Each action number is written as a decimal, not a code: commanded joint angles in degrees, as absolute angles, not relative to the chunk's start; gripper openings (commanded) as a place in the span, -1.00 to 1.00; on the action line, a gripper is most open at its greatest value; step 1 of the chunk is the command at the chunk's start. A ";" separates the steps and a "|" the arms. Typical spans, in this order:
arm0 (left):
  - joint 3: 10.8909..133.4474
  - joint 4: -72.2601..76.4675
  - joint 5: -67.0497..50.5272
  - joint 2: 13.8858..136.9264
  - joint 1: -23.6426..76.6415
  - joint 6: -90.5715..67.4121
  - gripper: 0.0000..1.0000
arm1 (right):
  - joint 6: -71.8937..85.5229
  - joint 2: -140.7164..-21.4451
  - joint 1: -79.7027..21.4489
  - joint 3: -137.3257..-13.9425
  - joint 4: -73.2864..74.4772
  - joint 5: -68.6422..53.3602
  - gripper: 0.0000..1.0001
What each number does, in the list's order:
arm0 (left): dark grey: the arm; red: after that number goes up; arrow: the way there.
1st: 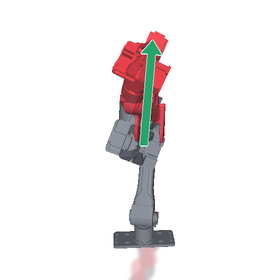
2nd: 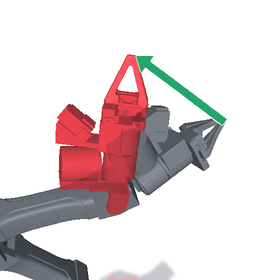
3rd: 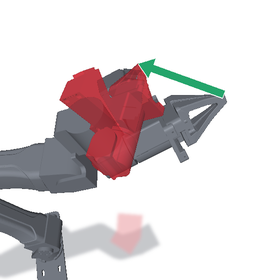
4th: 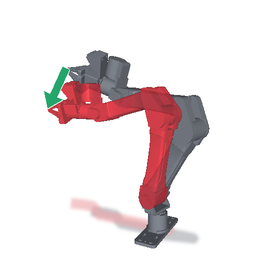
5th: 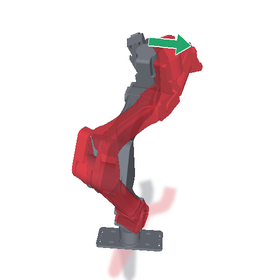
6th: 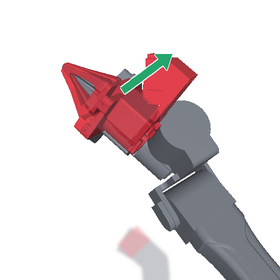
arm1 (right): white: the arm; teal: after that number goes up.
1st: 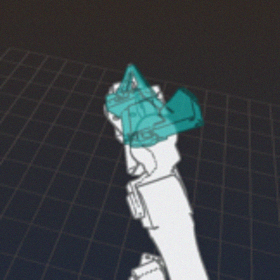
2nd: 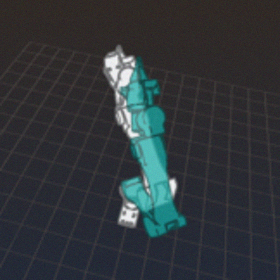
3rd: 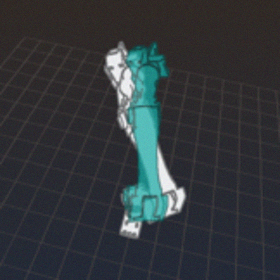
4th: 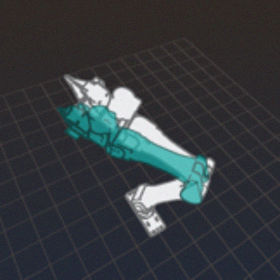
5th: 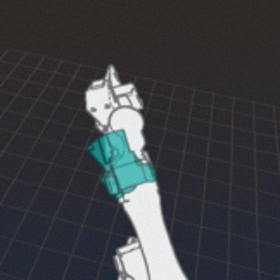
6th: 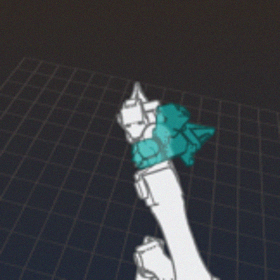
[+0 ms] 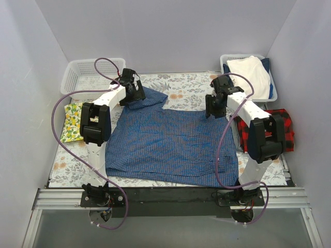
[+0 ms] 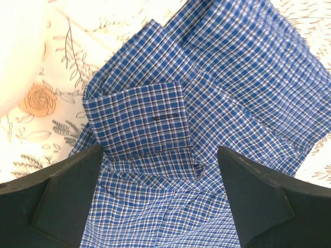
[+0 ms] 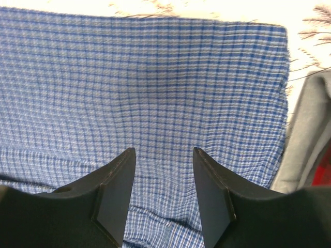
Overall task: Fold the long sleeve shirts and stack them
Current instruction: Fold the shirt
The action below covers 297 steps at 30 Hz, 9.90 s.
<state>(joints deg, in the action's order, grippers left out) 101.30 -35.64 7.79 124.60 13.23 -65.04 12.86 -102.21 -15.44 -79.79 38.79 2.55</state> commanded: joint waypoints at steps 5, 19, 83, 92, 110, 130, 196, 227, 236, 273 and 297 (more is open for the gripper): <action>102.66 -31.73 8.09 126.20 13.10 -60.65 0.87 | 13.10 -106.87 -10.90 -83.32 34.90 4.13 0.20; 102.84 -32.52 11.25 131.13 13.27 -59.68 0.39 | 10.11 -122.25 -9.84 -94.04 31.99 6.42 0.40; 75.06 -38.58 16.43 93.26 15.91 -64.95 -1.00 | 10.11 -90.45 -10.63 -72.17 32.25 -2.19 -0.97; 73.04 -41.39 20.04 88.42 15.91 -65.74 -1.00 | 10.11 -83.59 -13.00 -61.00 32.96 -5.45 -0.97; 58.73 -48.42 11.95 74.45 15.91 -74.34 -1.00 | 14.94 -75.85 -13.97 -50.98 37.18 2.54 -0.97; 52.99 -54.22 14.76 72.69 16.08 -82.70 0.22 | 17.05 -64.61 -13.97 -44.30 40.08 1.56 0.01; 60.20 -40.43 7.30 95.53 8.62 -76.47 0.58 | 17.76 -105.10 -15.56 -69.42 30.23 2.72 -0.45; 63.63 -40.52 -5.54 90.00 4.57 -68.65 0.63 | 23.54 -130.60 -31.28 -111.00 21.09 -39.46 0.15; 64.42 -43.77 1.66 87.10 4.57 -70.05 0.64 | 22.42 -130.96 -38.57 -108.64 21.18 -38.85 0.14; 54.23 -43.42 -5.45 76.03 -13.80 -84.37 0.70 | -1.58 -136.58 -57.57 -120.50 29.88 -23.64 0.28; 53.26 -41.75 -7.29 77.43 -14.59 -84.29 0.70 | -6.24 -121.99 -63.10 -112.94 31.47 -6.95 0.12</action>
<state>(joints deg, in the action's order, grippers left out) 52.97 -42.61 -6.55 78.17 -14.17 -84.03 -4.80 -126.93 -61.93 -112.95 32.27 -11.66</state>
